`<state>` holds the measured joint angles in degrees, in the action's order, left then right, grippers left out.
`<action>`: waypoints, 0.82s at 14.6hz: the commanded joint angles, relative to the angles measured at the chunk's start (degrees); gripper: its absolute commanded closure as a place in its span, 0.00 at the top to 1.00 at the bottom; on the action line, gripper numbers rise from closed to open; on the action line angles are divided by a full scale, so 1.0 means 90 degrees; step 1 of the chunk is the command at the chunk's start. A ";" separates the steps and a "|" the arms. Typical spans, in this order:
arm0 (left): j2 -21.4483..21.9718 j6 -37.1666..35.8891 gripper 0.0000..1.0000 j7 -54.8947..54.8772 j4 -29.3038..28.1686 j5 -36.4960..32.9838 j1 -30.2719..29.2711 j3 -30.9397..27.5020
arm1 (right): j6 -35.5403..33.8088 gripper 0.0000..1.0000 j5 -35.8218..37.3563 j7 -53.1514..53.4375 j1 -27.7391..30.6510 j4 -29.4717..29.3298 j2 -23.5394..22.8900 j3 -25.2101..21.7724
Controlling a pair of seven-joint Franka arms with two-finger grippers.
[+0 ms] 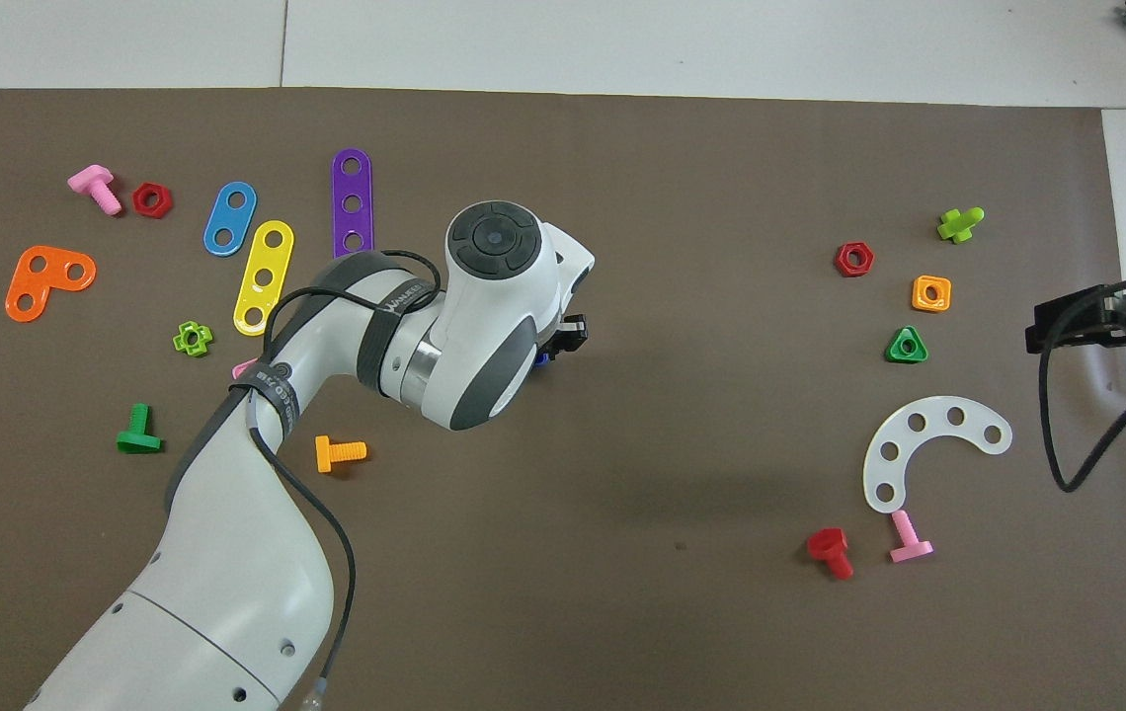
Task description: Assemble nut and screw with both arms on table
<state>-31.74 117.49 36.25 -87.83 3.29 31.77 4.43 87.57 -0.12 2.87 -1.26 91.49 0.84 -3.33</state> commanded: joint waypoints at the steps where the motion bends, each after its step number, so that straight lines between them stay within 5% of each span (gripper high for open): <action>1: 0.0061 -0.0356 0.81 0.0054 0.0236 0.0093 0.0074 -0.0130 | 0.0094 1.00 -0.0289 0.0120 0.0101 0.0128 0.0102 0.0057; 4: 0.0021 -0.1333 0.81 0.0035 0.1066 0.0103 -0.0257 -0.0169 | 0.0104 1.00 -0.0329 0.0237 0.0101 0.0137 0.0102 0.0057; 12: 0.1299 -0.2369 0.81 -0.1368 0.1029 0.0142 -0.2102 -0.0150 | 0.0133 1.00 -0.0290 0.0647 0.0023 0.0225 0.0151 0.0057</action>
<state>-23.71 99.07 28.59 -76.91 3.38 16.16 2.79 87.62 -1.71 6.52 -1.27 91.55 0.89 -3.27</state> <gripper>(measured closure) 0.185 0.000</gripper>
